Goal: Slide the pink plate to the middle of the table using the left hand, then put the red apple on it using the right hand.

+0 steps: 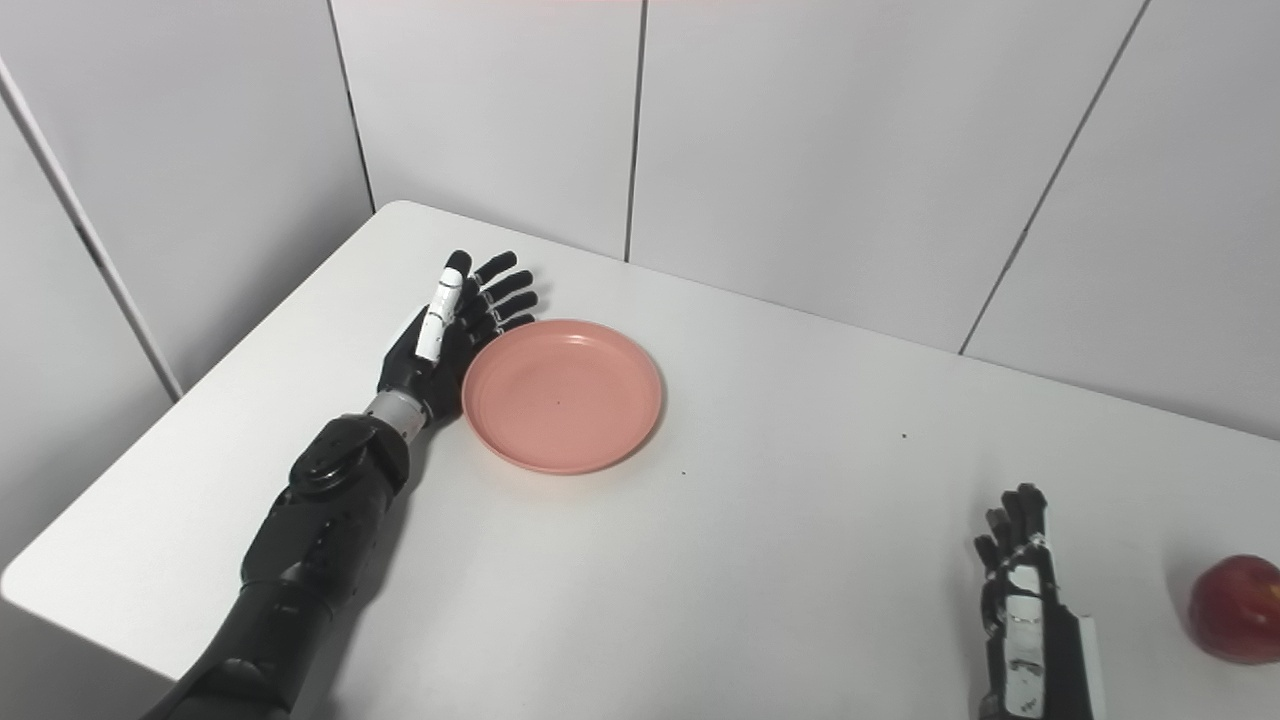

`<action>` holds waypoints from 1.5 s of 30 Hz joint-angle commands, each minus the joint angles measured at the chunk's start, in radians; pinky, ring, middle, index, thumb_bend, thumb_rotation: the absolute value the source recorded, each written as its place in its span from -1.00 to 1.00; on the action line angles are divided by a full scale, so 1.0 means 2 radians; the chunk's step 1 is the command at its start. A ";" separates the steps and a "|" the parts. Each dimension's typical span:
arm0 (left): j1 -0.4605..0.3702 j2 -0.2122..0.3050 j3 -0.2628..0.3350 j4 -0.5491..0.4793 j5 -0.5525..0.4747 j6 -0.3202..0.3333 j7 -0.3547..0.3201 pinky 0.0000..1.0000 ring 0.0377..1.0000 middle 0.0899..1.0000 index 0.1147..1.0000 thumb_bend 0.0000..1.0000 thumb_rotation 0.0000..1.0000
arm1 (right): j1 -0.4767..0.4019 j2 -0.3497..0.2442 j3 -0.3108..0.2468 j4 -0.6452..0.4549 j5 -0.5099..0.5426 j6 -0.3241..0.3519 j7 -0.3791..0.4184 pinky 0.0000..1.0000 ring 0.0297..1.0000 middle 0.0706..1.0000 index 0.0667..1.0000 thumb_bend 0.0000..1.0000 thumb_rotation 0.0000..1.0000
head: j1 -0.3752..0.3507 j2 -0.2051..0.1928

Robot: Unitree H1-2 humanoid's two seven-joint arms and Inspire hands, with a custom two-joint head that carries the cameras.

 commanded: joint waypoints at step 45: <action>0.021 -0.063 -0.061 0.012 0.015 0.027 -0.030 0.57 0.61 0.59 0.55 0.53 0.69 | 0.017 0.011 -0.006 0.024 -0.021 -0.008 -0.012 1.00 1.00 1.00 1.00 0.35 0.92 | -0.052 0.030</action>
